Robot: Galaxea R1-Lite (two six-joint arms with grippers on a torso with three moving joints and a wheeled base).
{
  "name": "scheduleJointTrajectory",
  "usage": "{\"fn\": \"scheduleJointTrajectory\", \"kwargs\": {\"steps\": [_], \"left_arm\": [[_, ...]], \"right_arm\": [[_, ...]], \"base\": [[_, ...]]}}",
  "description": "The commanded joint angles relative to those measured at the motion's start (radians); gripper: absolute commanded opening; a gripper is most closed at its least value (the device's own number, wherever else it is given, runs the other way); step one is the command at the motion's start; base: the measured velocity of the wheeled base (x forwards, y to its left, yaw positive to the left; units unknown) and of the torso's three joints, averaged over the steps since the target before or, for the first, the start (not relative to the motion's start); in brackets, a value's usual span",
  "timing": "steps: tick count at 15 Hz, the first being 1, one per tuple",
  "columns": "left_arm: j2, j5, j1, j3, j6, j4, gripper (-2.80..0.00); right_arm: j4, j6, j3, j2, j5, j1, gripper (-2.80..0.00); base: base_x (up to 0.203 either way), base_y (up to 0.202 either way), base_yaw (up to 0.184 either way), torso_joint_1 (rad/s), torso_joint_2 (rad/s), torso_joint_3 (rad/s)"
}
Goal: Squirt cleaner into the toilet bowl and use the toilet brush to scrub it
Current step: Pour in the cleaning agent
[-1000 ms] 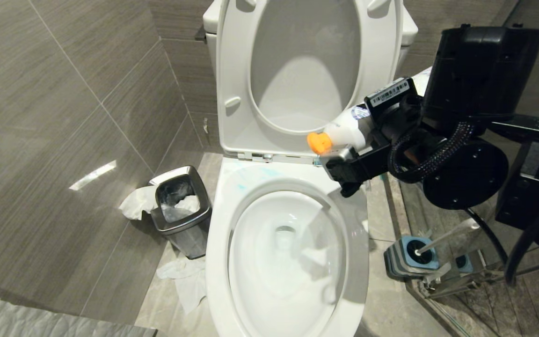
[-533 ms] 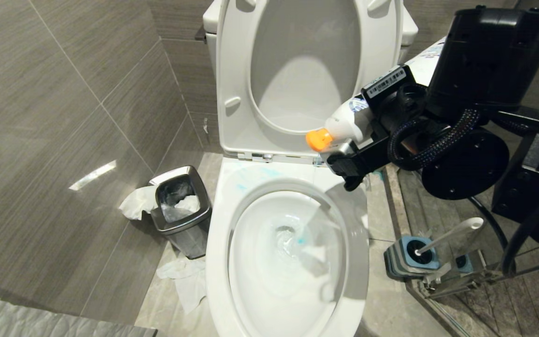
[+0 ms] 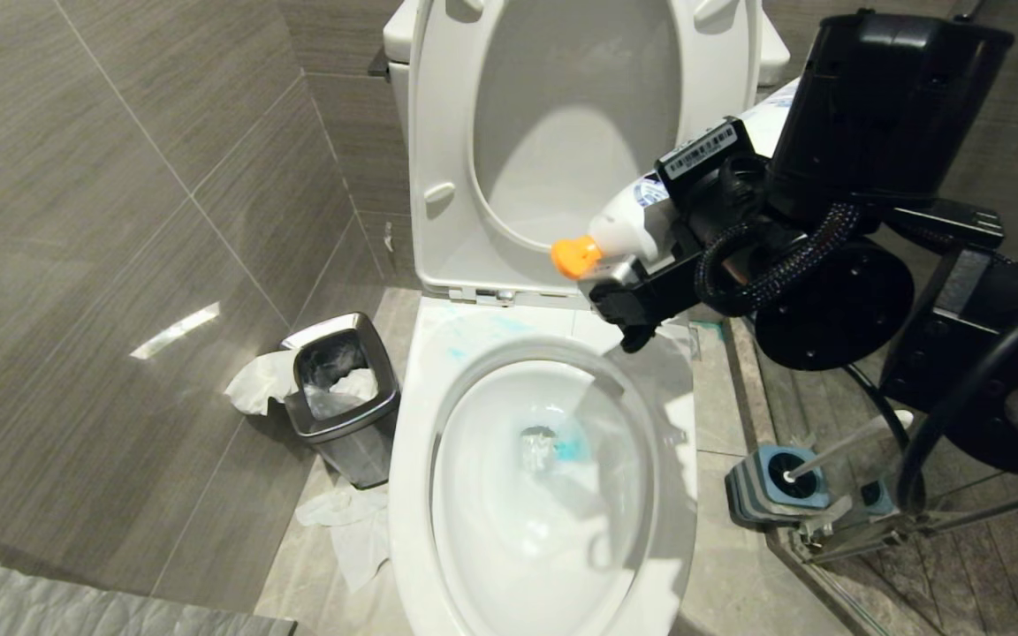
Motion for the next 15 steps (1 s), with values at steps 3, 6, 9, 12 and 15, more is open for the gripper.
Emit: {"fn": "scheduleJointTrajectory", "kwargs": {"steps": [3, 6, 9, 12, 15], "left_arm": [[0.001, 0.000, 0.001, 0.002, 0.001, 0.000, -2.80], [0.001, 0.000, 0.000, 0.002, -0.001, 0.000, -2.80], [0.001, 0.000, 0.000, 0.002, -0.001, 0.000, -2.80], [0.001, 0.000, 0.000, 0.002, -0.001, 0.000, -2.80], [0.001, 0.000, 0.000, 0.002, -0.001, 0.000, -2.80]], "right_arm": [[-0.102, 0.081, 0.003, 0.044, -0.005, 0.003, -2.80], [-0.109, 0.299, 0.025, 0.052, -0.008, 0.003, -2.80], [-0.110, 0.662, 0.034, 0.079, -0.009, 0.004, -2.80], [-0.111, 0.949, 0.027, 0.090, -0.013, 0.003, -2.80], [-0.127, 1.144, -0.002, 0.089, -0.012, 0.002, -2.80]], "base": [[0.000, 0.000, 0.000, 0.000, 0.00, 0.000], [0.000, 0.000, 0.000, 0.000, 0.00, 0.000], [0.000, 0.000, 0.000, 0.000, 0.00, 0.000], [0.000, 0.000, 0.000, 0.000, 0.00, 0.000], [0.000, 0.000, 0.000, 0.000, 0.00, 0.000]]}}
